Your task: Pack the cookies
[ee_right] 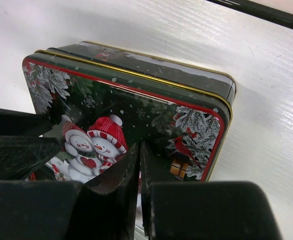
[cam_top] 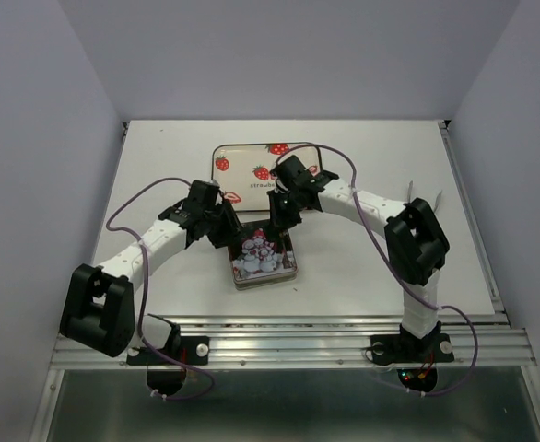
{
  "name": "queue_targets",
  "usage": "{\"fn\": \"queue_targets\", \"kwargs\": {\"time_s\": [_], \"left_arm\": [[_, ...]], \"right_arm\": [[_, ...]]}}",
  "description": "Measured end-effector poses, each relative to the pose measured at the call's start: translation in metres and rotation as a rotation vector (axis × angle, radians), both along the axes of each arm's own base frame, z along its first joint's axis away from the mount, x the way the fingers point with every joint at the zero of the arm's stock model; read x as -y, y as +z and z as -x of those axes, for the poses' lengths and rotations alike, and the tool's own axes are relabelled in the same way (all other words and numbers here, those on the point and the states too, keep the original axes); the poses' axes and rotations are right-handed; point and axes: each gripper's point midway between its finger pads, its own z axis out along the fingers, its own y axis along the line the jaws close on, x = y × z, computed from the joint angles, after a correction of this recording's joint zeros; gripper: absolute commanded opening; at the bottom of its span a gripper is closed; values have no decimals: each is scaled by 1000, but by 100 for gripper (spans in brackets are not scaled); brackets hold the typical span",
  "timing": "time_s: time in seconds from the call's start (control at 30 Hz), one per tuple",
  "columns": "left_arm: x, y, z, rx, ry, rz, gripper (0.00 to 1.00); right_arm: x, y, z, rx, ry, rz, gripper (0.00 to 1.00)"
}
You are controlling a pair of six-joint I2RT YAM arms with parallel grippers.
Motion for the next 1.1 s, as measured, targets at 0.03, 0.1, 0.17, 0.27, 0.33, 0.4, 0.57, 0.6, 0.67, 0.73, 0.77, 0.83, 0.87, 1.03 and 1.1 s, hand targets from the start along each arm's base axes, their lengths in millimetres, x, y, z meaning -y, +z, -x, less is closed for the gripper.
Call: {"fn": "queue_targets", "kwargs": {"time_s": [0.03,0.1,0.17,0.27,0.33,0.4,0.57,0.6,0.67,0.73,0.77,0.83,0.87,1.03,1.1], "left_arm": [[1,-1,-2,1,-2,2,51],[4,-1,-5,12,-10,11,51],[5,0,-7,16,-19,7,51],[0,2,-8,21,-26,-27,51],[-4,4,-8,17,-26,-57,52],[-7,12,-10,19,-27,-75,52],[-3,54,-38,113,-8,-82,52],[-2,61,-45,136,-4,-80,52],[-2,69,-55,163,4,-82,51],[-3,66,-60,164,8,-95,50],[-4,61,-60,155,12,-107,50],[-8,48,-57,132,16,-129,50],[-10,41,-54,117,16,-138,50],[-19,-4,-30,34,15,-164,50],[-18,-8,-30,39,22,-152,49]], "right_arm": [[0,0,0,1,-7,-4,10],[0,-1,1,4,-8,-9,10],[-1,0,1,6,-7,-14,10],[-1,1,1,11,-3,-15,10],[-1,5,-2,26,6,-13,11],[-3,13,-5,42,17,-14,11],[-13,43,-19,115,27,-58,10],[-13,46,-19,120,26,-60,10],[-10,50,-16,120,27,-60,10],[-4,52,-8,114,28,-55,9],[-1,53,-4,112,28,-54,9],[10,48,14,87,32,-38,9],[15,46,26,69,37,-26,9],[31,18,92,-33,97,27,9],[39,0,115,-82,118,61,9]]}}
